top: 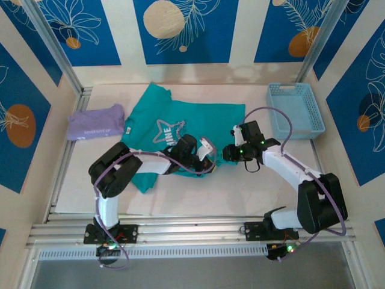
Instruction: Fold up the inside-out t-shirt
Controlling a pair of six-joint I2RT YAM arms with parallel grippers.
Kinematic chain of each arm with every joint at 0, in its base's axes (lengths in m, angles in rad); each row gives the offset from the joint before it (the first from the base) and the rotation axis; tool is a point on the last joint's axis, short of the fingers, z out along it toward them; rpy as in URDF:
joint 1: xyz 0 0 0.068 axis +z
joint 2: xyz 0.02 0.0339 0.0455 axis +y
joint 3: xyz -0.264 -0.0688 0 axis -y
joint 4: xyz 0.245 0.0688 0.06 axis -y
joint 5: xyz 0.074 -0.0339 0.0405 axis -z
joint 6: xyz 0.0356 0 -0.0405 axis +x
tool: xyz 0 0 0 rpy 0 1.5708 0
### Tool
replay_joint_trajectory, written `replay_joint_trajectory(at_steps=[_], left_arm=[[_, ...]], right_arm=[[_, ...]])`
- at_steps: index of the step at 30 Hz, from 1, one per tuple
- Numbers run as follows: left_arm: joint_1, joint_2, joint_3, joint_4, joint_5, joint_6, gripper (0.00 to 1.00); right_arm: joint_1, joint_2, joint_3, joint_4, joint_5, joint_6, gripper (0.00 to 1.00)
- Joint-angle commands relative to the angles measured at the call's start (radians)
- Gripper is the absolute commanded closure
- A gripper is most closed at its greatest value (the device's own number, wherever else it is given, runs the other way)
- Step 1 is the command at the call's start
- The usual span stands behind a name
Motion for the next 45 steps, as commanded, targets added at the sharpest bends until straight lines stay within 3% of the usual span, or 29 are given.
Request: replay_joint_trajectory(at_steps=[1,19,29,32,45], left_arm=[[-0.008,0.021,0.023,0.007,0.039,0.013,1.00],[-0.011,0.028,0.022,0.012,0.047,0.008,1.00],[-0.010,0.029,0.021,0.009,0.046,0.011,1.00],[-0.010,0.029,0.021,0.008,0.043,0.010,1.00],[-0.017,0.027,0.049,-0.074,-0.015,0.080,1.00]], right_arm=[[0.004,0.018,0.036,-0.005,-0.035,-0.044,0.60],[-0.017,0.072,0.064,0.035,-0.088,-0.108,0.55],[-0.043,0.047,0.055,0.033,-0.131,-0.088,0.91],[-0.072,0.021,0.046,0.006,-0.156,-0.044,0.97],[-0.322,-0.234,-0.220,0.091,-0.669,0.305,1.00]])
